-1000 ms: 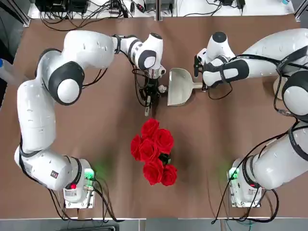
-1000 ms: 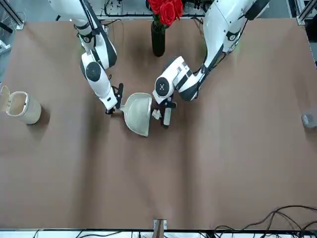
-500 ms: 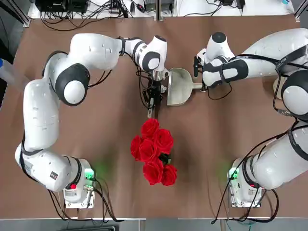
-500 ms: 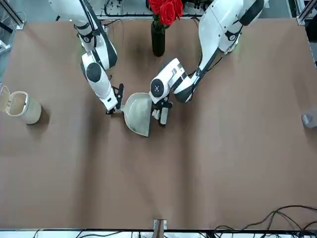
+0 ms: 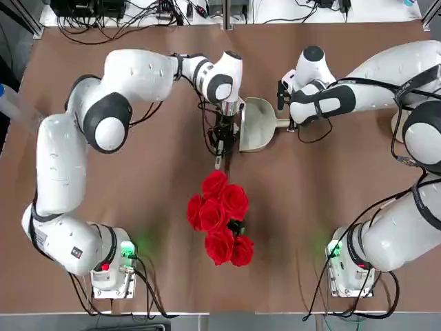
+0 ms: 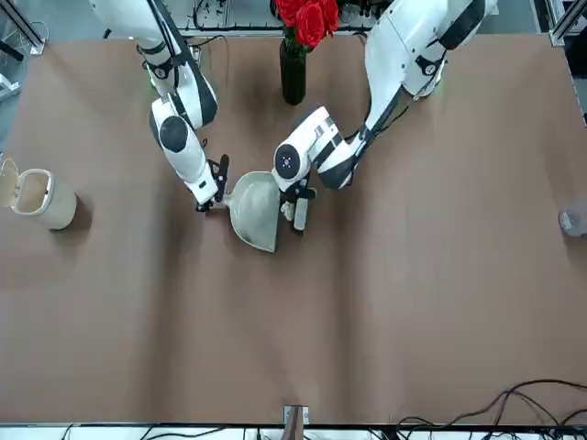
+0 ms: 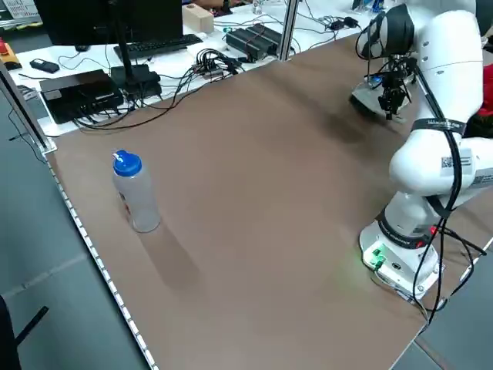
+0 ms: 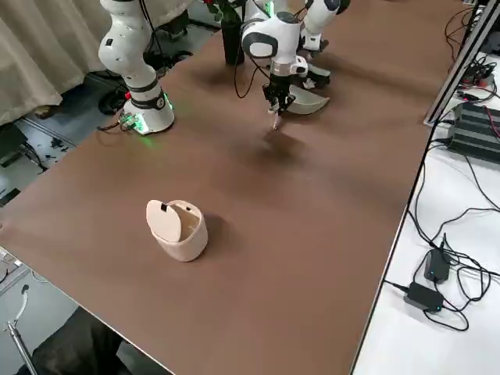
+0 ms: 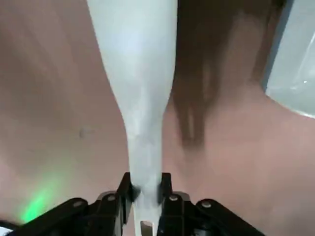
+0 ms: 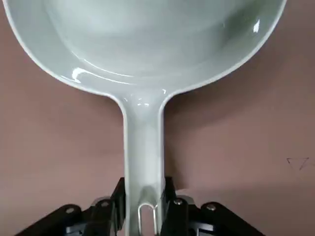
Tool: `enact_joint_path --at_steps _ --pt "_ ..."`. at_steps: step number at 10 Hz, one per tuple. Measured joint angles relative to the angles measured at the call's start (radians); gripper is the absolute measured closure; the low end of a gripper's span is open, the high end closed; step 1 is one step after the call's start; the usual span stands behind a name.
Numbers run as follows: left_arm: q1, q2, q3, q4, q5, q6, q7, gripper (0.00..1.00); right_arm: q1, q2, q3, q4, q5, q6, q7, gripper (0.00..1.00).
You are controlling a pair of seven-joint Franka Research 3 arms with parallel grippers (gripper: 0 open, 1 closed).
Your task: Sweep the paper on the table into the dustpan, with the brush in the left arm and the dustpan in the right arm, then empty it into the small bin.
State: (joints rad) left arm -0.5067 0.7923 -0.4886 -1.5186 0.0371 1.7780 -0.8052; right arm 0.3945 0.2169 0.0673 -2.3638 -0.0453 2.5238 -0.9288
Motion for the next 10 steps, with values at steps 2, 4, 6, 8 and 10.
enact_joint_path --at_steps 2,4,6,8,10 --pt "-0.024 0.022 0.004 0.037 -0.002 0.000 -0.023 0.73 0.000 0.000 0.000 0.000 0.000 0.000 0.000 0.67" --pt "-0.034 0.025 0.005 0.065 -0.011 0.000 -0.035 0.73 0.000 0.000 0.000 0.000 0.000 0.000 0.000 0.67" --pt "-0.055 0.030 0.007 0.103 -0.017 0.000 -0.062 0.73 0.001 0.000 0.000 0.000 0.000 0.000 0.000 0.67" --pt "-0.087 0.047 0.007 0.143 -0.018 0.001 -0.091 0.73 0.003 0.000 0.000 0.001 0.000 0.000 0.001 0.67" --pt "-0.110 0.064 0.008 0.158 -0.018 0.010 -0.121 0.73 0.004 0.000 0.000 0.001 0.000 0.001 0.001 0.67"
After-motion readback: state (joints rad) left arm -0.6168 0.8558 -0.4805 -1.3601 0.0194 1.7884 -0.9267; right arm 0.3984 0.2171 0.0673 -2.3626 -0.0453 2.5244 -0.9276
